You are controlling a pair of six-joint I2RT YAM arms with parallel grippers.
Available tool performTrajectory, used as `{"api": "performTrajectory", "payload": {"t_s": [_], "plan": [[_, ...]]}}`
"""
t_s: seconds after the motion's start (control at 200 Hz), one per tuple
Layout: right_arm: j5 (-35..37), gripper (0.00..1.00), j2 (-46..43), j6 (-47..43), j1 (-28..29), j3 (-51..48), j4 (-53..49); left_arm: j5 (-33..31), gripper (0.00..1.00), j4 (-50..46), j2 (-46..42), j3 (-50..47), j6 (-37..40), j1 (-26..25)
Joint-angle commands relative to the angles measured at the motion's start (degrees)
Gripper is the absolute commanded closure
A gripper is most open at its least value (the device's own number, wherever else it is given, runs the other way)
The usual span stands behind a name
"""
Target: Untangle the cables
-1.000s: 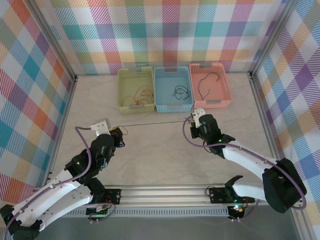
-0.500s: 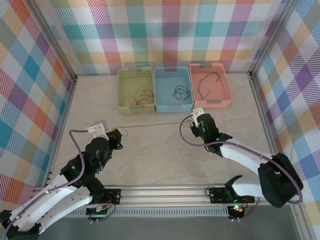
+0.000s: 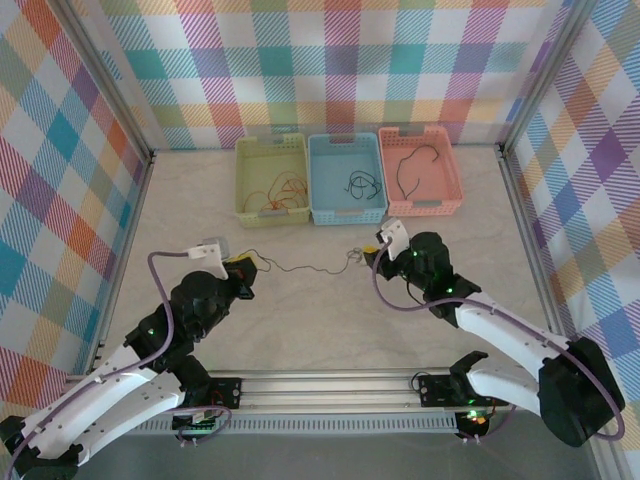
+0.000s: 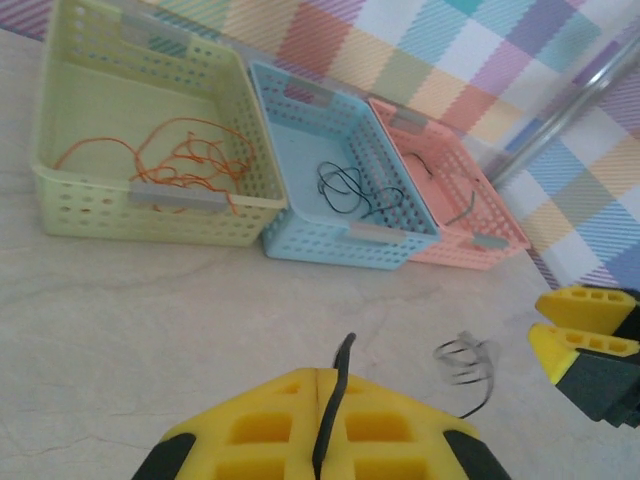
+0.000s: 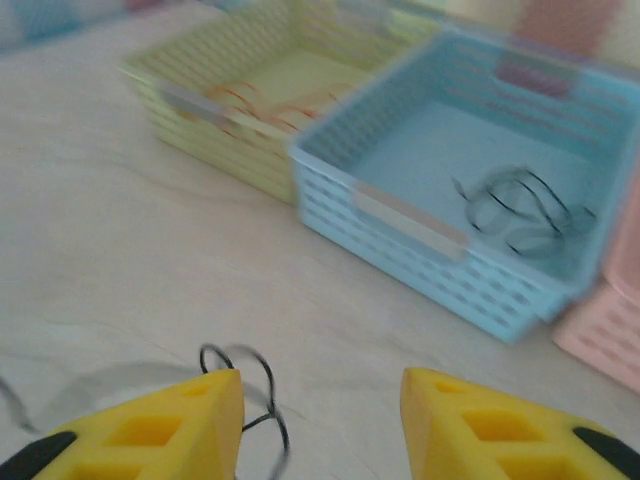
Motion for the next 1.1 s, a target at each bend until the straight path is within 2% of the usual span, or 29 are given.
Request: {"api": "performTrajectory", "payload": {"t_s": [0.0,0.115,0.265,0.365,0.485,0.575,0.7,0.81,0.995,1.095], "plan": [[-18.1,0.53,0.3,-2.1,1.4,0.9,6.1,6.2,1.00,4.2,1.1,0.1,2.3,0.0],[-23.5,0.51,4.2,-6.6,5.7,6.0,1.6,9.9,1.00,6.0,1.8,-0.1,3.0,0.0],[-28.9,0.46,8.3,-9.5,8.2,8.2,4.2,14.0,1.00,8.2,3.2,-0.3,3.9,0.0],[-33.1,0.42,11.8,-13.5,10.2,11.3,2.0,17.2,1.00,9.6,4.1,-0.5,4.6,-0.1],[-32.6,0.40,16.4,-15.6,11.6,14.8,1.2,20.5,1.00,11.0,4.4,-0.6,4.9,0.0],[-31.6,0.40,19.9,-15.6,11.8,15.8,4.2,22.7,1.00,11.8,4.6,-0.6,5.0,-0.1],[-34.3,0.41,24.4,-14.4,12.4,17.8,6.2,22.9,1.00,12.0,4.7,-0.6,5.1,-0.2],[-32.1,0.43,28.2,-14.9,14.4,20.1,5.9,24.1,1.00,12.6,4.9,-0.7,5.1,-0.3],[-21.6,0.55,32.5,-11.7,15.1,22.9,6.7,22.5,1.00,12.5,3.0,-1.1,5.4,-0.5],[-17.0,0.61,34.7,-11.1,14.8,23.5,8.5,24.5,1.00,13.2,3.0,-1.0,5.4,-0.7]]}}
